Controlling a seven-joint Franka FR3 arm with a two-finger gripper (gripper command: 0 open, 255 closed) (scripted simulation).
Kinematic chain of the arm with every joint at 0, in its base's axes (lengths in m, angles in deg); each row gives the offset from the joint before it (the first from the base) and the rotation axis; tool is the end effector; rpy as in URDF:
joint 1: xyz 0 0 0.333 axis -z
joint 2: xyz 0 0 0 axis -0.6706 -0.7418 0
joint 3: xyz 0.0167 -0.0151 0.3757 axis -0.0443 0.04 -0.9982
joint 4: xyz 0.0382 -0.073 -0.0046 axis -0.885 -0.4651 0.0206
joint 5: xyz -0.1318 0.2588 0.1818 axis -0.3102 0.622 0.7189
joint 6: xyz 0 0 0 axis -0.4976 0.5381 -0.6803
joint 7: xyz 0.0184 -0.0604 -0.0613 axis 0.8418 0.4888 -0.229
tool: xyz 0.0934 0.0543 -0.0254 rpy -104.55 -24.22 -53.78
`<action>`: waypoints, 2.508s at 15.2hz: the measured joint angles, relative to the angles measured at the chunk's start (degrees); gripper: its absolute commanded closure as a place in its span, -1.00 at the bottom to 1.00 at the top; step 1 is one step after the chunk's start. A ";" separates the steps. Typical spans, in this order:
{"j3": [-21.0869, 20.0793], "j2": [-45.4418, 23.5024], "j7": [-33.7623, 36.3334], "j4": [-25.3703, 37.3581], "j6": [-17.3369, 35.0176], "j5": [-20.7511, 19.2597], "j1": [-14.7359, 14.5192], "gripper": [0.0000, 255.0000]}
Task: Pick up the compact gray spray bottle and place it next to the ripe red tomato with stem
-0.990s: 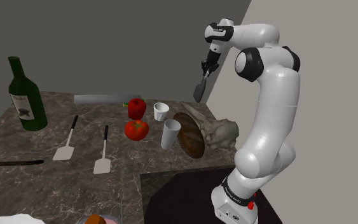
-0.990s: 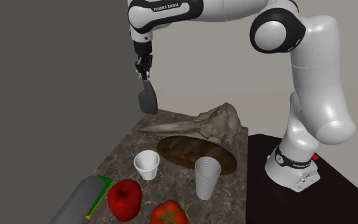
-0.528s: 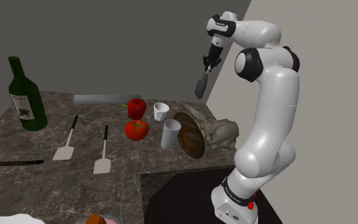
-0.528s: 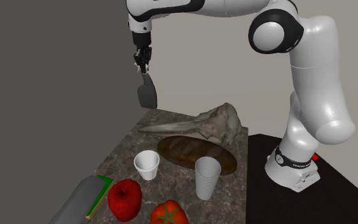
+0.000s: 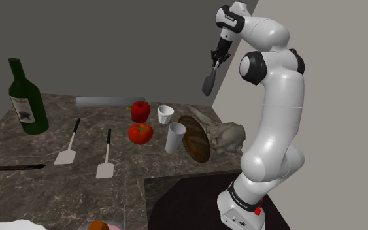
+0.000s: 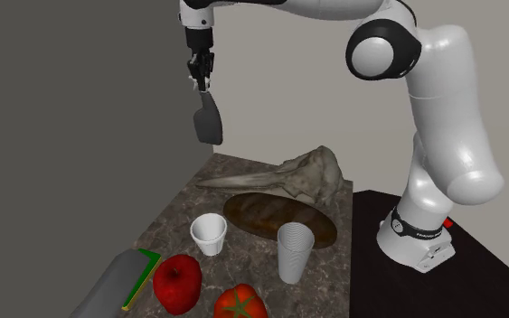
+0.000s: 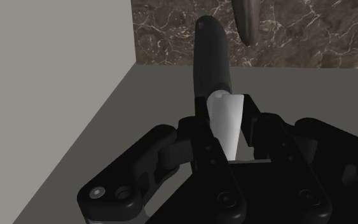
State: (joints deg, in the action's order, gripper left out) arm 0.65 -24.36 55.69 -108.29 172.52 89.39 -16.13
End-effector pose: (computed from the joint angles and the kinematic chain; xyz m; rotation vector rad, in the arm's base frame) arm 0.5174 -0.4164 0.6194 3.0206 -0.7884 0.0519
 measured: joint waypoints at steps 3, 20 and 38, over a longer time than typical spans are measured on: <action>0.01 2.48 1.10 -1.97 -0.47 -0.85 -1.49 1.00; -5.89 24.85 20.25 -19.41 -4.15 -9.51 -17.10 1.00; -15.79 31.63 39.42 -19.13 -11.51 -11.32 -26.74 1.00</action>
State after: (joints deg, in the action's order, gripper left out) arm -15.14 7.27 95.12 -127.43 161.01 78.08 -42.87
